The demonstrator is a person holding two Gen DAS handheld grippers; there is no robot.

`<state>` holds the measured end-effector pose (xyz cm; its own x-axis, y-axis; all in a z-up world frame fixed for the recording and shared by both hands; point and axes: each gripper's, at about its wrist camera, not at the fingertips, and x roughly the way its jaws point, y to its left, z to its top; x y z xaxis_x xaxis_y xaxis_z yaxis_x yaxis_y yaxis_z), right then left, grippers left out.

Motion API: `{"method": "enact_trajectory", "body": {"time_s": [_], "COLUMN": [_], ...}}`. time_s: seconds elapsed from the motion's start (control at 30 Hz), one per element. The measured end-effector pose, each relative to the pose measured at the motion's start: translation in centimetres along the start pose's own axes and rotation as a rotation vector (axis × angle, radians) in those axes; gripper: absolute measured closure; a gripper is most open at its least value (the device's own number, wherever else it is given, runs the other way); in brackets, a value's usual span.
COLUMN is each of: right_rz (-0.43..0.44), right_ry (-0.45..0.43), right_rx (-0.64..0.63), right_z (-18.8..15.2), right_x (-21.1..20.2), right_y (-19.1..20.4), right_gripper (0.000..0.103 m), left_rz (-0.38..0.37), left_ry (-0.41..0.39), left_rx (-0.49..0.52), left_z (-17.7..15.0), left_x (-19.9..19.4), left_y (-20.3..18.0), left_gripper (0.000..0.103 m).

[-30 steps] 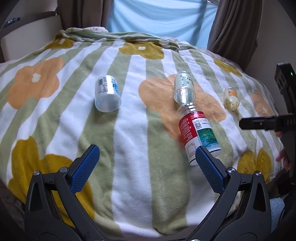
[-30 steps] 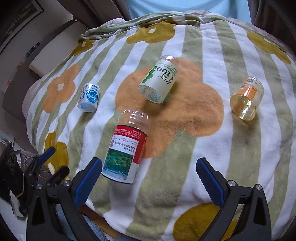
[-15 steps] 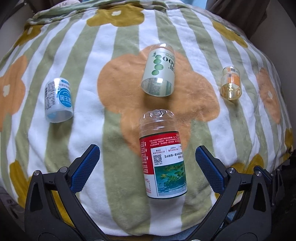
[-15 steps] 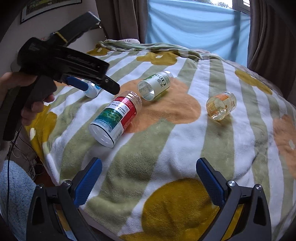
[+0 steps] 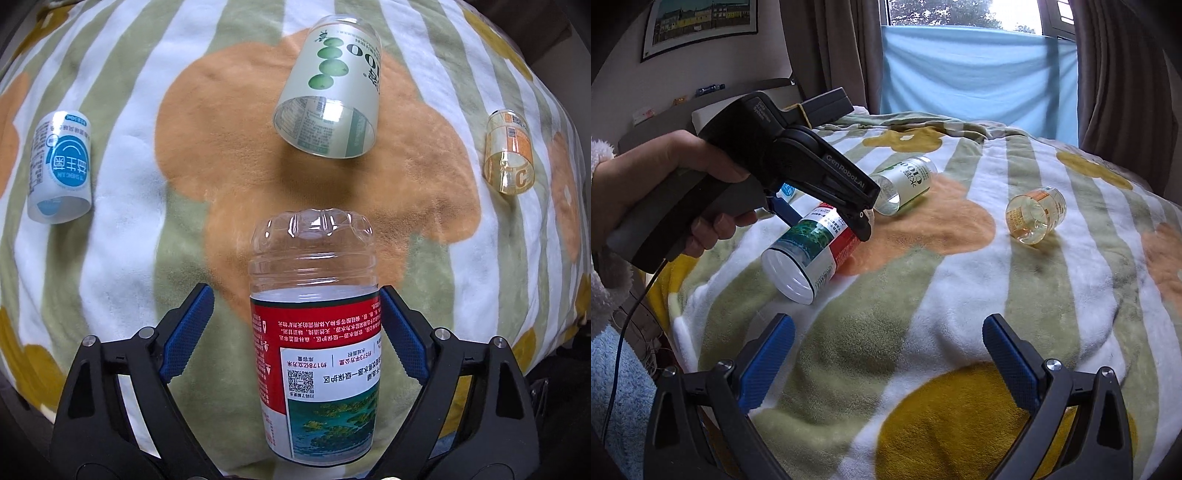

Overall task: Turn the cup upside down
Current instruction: 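Close the left gripper on the bottle body while the right gripper releases it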

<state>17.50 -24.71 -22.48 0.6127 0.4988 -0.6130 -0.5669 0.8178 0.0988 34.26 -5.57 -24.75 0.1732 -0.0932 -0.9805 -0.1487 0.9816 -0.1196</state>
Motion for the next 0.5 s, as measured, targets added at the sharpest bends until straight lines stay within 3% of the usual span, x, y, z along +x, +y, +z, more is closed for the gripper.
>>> {"method": "enact_trajectory", "body": {"time_s": [0.2,0.5], "right_rz": [-0.018,-0.02], "right_ry": [0.019,0.014], "right_rx": [-0.057,-0.034], "right_z": [-0.3,-0.4], "right_x": [0.8,0.8], "right_y": [1.1,0.5], "right_gripper": [0.001,0.001], "left_rz": [-0.084,-0.064], "left_ry": [0.038,-0.026], "left_rx": [-0.024,0.008], "left_z": [-0.2,-0.7], "left_x": [0.8,-0.2], "left_y": [0.6,-0.1], "left_gripper": [0.046,0.047]}}
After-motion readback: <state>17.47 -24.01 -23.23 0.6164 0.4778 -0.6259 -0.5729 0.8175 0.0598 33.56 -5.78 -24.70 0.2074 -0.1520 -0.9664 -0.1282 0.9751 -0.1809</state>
